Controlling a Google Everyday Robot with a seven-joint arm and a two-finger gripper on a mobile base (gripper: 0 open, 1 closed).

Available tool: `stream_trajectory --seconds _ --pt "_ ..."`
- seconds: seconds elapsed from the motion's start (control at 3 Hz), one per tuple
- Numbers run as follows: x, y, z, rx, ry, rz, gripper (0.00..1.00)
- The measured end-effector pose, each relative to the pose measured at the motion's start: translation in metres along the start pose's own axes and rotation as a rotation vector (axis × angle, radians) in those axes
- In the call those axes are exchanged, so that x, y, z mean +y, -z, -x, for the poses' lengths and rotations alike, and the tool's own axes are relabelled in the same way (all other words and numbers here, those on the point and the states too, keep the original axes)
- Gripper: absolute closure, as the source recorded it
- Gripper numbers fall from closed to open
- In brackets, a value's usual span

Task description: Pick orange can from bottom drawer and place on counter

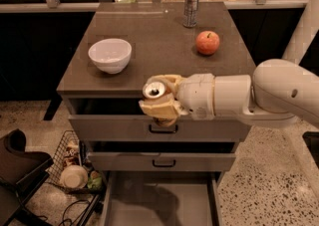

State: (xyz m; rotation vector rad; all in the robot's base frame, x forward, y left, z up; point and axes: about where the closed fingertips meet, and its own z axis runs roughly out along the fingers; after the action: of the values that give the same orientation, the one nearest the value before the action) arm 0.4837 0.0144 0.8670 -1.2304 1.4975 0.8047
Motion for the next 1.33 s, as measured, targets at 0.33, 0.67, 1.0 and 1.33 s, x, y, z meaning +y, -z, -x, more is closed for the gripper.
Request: stream_trajectory --seconds 0.33,0.67,1.0,1.33 --pt "-0.015 -0.003 0.031 -0.006 0.026 -0.006 1.00" --pt "-0.066 -0.029 0.070 -0.017 0.045 0.003 1.00" --pt "-0.067 -0.031 0.072 -0.014 0.042 0.005 1.00" --pt "-0.096 -0.034 0.078 -0.020 0.024 0.008 1.00"
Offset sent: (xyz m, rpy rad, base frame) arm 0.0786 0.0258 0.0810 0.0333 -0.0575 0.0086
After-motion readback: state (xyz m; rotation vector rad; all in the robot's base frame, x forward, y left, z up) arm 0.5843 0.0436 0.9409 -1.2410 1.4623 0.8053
